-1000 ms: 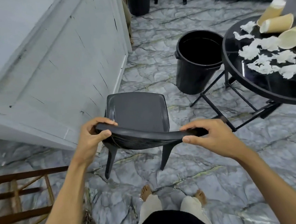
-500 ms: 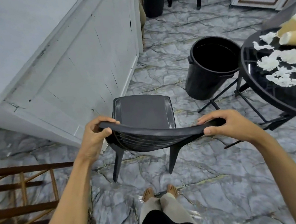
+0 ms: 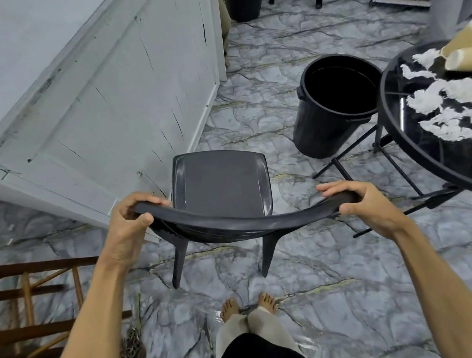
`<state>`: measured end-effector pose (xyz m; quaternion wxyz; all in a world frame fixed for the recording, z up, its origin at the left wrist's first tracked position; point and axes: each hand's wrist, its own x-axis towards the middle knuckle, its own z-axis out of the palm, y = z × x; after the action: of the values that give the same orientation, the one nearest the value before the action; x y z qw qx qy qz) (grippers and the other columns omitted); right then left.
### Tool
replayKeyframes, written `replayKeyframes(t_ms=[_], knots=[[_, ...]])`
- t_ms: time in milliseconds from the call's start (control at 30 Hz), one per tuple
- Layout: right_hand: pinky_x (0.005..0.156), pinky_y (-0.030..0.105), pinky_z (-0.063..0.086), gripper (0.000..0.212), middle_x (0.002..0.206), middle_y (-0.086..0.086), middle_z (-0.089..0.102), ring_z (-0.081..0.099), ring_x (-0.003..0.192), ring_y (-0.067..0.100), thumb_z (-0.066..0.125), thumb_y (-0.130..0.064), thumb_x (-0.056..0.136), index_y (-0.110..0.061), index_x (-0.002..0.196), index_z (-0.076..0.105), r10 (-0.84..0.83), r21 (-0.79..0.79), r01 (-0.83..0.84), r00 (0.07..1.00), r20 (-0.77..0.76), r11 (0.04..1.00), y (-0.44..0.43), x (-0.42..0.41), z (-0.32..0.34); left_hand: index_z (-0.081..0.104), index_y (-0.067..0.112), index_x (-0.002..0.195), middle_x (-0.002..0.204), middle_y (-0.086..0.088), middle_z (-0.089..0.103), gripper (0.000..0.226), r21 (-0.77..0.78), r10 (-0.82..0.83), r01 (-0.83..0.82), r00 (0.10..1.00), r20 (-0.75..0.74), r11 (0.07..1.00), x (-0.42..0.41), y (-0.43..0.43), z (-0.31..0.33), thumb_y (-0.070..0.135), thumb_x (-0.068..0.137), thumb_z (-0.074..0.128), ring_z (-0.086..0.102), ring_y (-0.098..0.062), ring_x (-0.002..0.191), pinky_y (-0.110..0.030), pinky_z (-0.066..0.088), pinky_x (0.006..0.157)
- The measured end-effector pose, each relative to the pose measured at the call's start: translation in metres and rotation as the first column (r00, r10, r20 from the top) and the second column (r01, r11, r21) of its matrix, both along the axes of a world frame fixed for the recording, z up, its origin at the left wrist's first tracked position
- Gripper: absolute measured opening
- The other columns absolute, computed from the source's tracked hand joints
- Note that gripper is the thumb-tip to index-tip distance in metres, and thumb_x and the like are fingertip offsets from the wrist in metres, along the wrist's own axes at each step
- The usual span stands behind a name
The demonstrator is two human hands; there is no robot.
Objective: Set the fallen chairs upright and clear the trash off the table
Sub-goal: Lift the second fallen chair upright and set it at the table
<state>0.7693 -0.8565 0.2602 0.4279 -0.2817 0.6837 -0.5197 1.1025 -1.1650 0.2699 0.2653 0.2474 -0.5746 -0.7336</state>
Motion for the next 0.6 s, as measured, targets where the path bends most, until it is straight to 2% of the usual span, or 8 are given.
replayKeyframes(t_ms=[67, 133, 200, 333, 433, 500, 600], knots=[[0.088, 0.031, 0.056, 0.046, 0.123, 0.007, 0.069, 0.059, 0.124, 0.022, 0.089, -0.033, 0.049, -0.017, 0.09, 0.077, -0.045, -0.052, 0.048, 0.997, 0.069, 0.997, 0.0, 0.002, -0.007, 0.068, 0.012, 0.088, 0.086, -0.003, 0.074, 0.055, -0.003, 0.012, -0.012, 1.0, 0.014, 1.0, 0.0, 0.0, 0.0, 0.052, 0.056, 0.088, 0.069, -0.018, 0.084, -0.026, 0.053, 0.08], [0.082, 0.029, 0.057, 0.053, 0.113, 0.008, 0.072, 0.063, 0.113, 0.026, 0.094, -0.04, 0.043, -0.017, 0.087, 0.077, -0.1, -0.093, 0.11, 0.989, 0.109, 0.99, -0.001, 0.003, -0.014, 0.067, 0.011, 0.09, 0.087, -0.004, 0.073, 0.056, -0.009, 0.029, -0.029, 0.999, 0.025, 1.0, 0.0, 0.001, -0.001, 0.052, 0.058, 0.088, 0.068, -0.018, 0.085, -0.027, 0.053, 0.08], [0.072, 0.027, 0.054, 0.057, 0.096, 0.008, 0.071, 0.061, 0.094, 0.028, 0.095, -0.048, 0.039, -0.016, 0.082, 0.076, -0.146, -0.134, 0.166, 0.979, 0.144, 0.977, -0.003, 0.006, -0.021, 0.065, 0.011, 0.092, 0.088, -0.004, 0.072, 0.057, -0.028, 0.051, -0.05, 0.998, 0.032, 0.998, 0.0, 0.005, 0.001, 0.053, 0.06, 0.087, 0.068, -0.019, 0.086, -0.027, 0.053, 0.08], [0.067, 0.023, 0.05, 0.052, 0.079, -0.002, 0.068, 0.06, 0.077, 0.016, 0.096, -0.048, 0.038, -0.018, 0.074, 0.074, -0.186, -0.227, 0.233, 0.96, 0.212, 0.946, -0.013, 0.007, -0.022, 0.065, 0.018, 0.096, 0.09, -0.002, 0.067, 0.053, -0.111, 0.074, -0.068, 0.996, 0.042, 0.991, -0.005, 0.013, 0.007, 0.058, 0.066, 0.081, 0.062, -0.018, 0.088, -0.025, 0.05, 0.082], [0.066, 0.019, 0.049, 0.039, 0.074, -0.005, 0.065, 0.06, 0.073, 0.01, 0.095, -0.032, 0.041, -0.019, 0.071, 0.073, -0.178, -0.284, 0.239, 0.958, 0.224, 0.929, -0.021, 0.004, -0.017, 0.065, 0.021, 0.091, 0.087, -0.001, 0.063, 0.052, -0.127, 0.074, -0.069, 0.997, 0.035, 0.99, -0.012, 0.011, 0.01, 0.056, 0.059, 0.086, 0.056, -0.02, 0.085, -0.027, 0.045, 0.079], [0.066, 0.018, 0.049, 0.025, 0.074, -0.006, 0.064, 0.059, 0.072, 0.009, 0.085, -0.02, 0.049, -0.019, 0.071, 0.073, -0.176, -0.31, 0.246, 0.955, 0.237, 0.918, -0.024, 0.003, -0.013, 0.066, 0.021, 0.085, 0.083, 0.002, 0.063, 0.051, -0.113, 0.08, -0.077, 0.997, 0.019, 0.991, -0.017, 0.004, 0.012, 0.053, 0.053, 0.09, 0.055, -0.019, 0.082, -0.027, 0.044, 0.078], [0.068, 0.018, 0.05, 0.021, 0.075, -0.006, 0.065, 0.06, 0.074, 0.009, 0.079, -0.015, 0.054, -0.019, 0.073, 0.073, -0.168, -0.349, 0.243, 0.958, 0.231, 0.905, -0.026, 0.003, -0.006, 0.064, 0.02, 0.081, 0.082, 0.0, 0.061, 0.051, -0.081, 0.064, -0.063, 0.998, 0.006, 0.995, -0.022, -0.006, 0.017, 0.048, 0.05, 0.092, 0.055, -0.018, 0.081, -0.025, 0.044, 0.077]])
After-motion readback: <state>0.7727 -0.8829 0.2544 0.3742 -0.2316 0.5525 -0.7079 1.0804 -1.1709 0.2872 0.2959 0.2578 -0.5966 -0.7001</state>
